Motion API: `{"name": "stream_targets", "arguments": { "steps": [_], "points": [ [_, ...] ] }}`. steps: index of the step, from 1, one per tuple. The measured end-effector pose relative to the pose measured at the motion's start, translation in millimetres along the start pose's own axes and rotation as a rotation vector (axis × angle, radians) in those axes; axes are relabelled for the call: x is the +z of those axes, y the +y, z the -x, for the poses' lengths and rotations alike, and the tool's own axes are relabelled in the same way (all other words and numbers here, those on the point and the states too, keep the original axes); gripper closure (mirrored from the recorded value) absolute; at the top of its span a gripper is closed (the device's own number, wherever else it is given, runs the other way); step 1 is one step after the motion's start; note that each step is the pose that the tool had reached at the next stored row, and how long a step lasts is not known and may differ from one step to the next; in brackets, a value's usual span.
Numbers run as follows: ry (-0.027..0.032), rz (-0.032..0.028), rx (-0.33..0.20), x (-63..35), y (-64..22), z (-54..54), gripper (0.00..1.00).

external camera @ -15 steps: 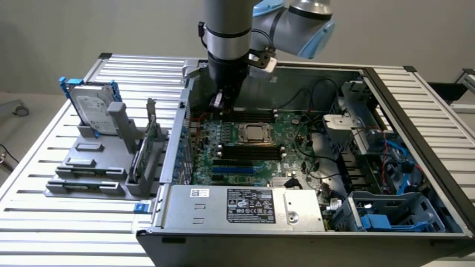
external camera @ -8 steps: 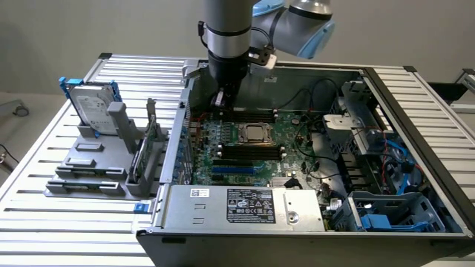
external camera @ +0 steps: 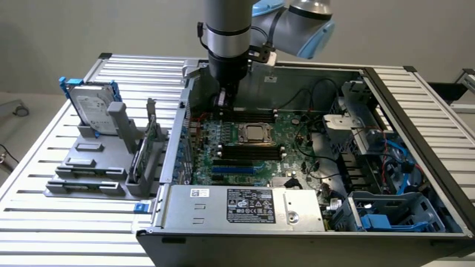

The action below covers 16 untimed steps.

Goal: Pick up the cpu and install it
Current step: 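Install the first cpu locking lever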

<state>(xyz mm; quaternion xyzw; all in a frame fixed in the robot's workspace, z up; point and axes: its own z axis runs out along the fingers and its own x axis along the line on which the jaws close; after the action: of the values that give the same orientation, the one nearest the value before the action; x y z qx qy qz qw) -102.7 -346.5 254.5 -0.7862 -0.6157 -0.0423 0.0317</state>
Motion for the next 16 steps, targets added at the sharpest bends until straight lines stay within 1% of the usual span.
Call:
{"name": "stream_targets", "arguments": {
  "steps": [3,5,6,9,12,13,14,15,16],
  "points": [
    [-0.0320,0.0052,-0.027,0.5,-0.2,-0.1,0.89],
    [-0.0470,0.0070,-0.047,1.1,-0.2,-0.2,0.89],
    [-0.0530,0.0078,-0.058,1.5,-0.2,-0.2,0.89],
    [-0.0658,0.0095,-0.095,2.7,-0.3,-0.3,0.89],
    [-0.0732,0.0116,-0.127,3.2,-0.5,-1.3,0.89],
    [-0.0774,0.0120,-0.135,3.3,-0.7,-1.8,0.89],
    [-0.0832,0.0127,-0.141,3.4,-0.9,-2.6,0.89],
    [-0.0853,0.0129,-0.142,3.4,-0.9,-2.6,0.89],
    [-0.0852,0.0130,-0.142,3.4,-0.9,-2.7,0.89]
  ]
}}
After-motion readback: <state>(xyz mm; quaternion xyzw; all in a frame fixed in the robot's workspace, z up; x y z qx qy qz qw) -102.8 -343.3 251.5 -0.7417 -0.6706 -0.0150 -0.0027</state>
